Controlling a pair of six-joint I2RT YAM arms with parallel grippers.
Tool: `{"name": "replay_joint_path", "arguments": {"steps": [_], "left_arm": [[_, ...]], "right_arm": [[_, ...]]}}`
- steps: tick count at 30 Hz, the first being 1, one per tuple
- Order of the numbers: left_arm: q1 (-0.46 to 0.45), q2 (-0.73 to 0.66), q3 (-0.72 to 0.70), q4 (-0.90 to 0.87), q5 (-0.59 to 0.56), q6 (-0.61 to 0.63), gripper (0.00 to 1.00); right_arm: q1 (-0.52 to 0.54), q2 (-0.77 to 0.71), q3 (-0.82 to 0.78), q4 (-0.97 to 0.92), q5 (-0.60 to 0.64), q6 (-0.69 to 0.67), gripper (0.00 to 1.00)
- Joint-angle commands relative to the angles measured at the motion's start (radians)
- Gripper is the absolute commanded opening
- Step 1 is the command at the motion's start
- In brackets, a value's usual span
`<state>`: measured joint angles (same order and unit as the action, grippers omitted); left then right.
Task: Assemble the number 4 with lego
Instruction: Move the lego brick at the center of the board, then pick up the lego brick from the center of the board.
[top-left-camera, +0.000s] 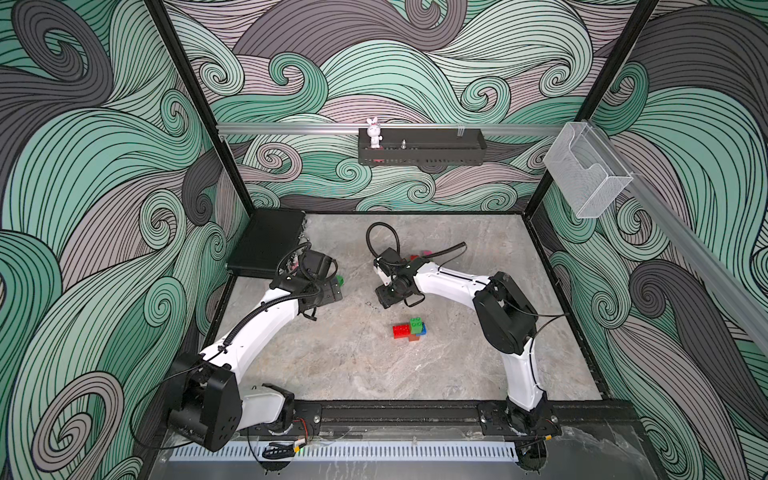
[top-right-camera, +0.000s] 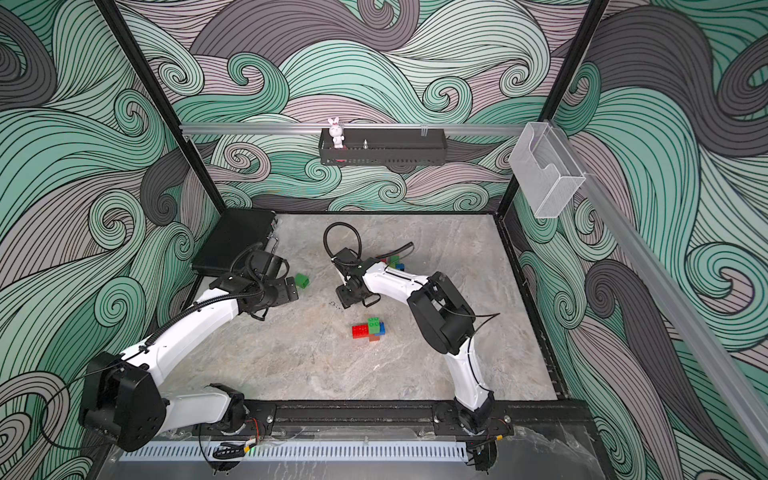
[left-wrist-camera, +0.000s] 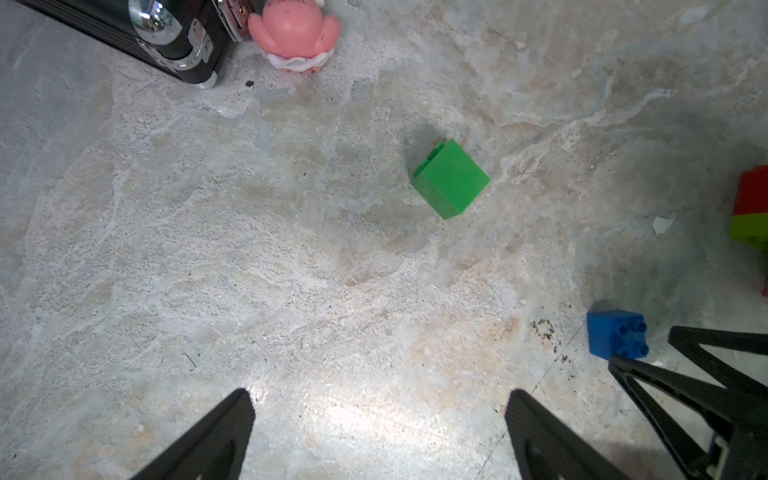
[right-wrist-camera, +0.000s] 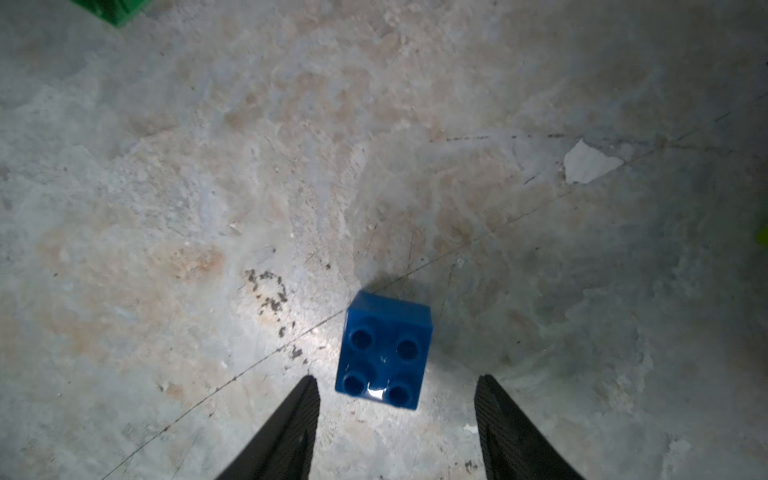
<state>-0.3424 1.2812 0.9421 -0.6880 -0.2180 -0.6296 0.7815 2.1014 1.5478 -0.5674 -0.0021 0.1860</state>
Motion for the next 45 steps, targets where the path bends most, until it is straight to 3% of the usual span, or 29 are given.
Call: {"name": "replay_joint_path", "arguments": {"steps": [1, 11, 24, 32, 36, 40, 45], "left_arm": [[0.007, 0.004, 0.01, 0.015, -0.019, -0.012, 0.99], [0.009, 0.032, 0.035, -0.007, -0.02, 0.01, 0.99], [0.01, 0.05, 0.037, -0.011, -0.01, 0.014, 0.99], [0.01, 0.063, 0.04, -0.011, 0.005, 0.019, 0.99], [0.01, 0.102, 0.068, -0.033, 0.09, 0.046, 0.99], [-0.005, 0.188, 0.098, -0.029, 0.23, 0.078, 0.99], [-0.121, 0.253, 0.129, 0.0, 0.291, 0.103, 0.99]], "right_arm": [[0.007, 0.033, 0.057, -0.042, 0.028, -0.013, 0.57], [0.016, 0.087, 0.115, -0.065, 0.055, -0.013, 0.47], [0.022, 0.112, 0.135, -0.092, 0.055, -0.01, 0.46], [0.022, 0.083, 0.123, -0.08, 0.067, -0.008, 0.34], [0.022, -0.013, 0.102, -0.088, 0.058, -0.003, 0.29], [0.015, -0.222, 0.021, -0.113, 0.033, 0.019, 0.28], [0.015, -0.488, -0.139, -0.242, 0.107, 0.106, 0.28]]}}
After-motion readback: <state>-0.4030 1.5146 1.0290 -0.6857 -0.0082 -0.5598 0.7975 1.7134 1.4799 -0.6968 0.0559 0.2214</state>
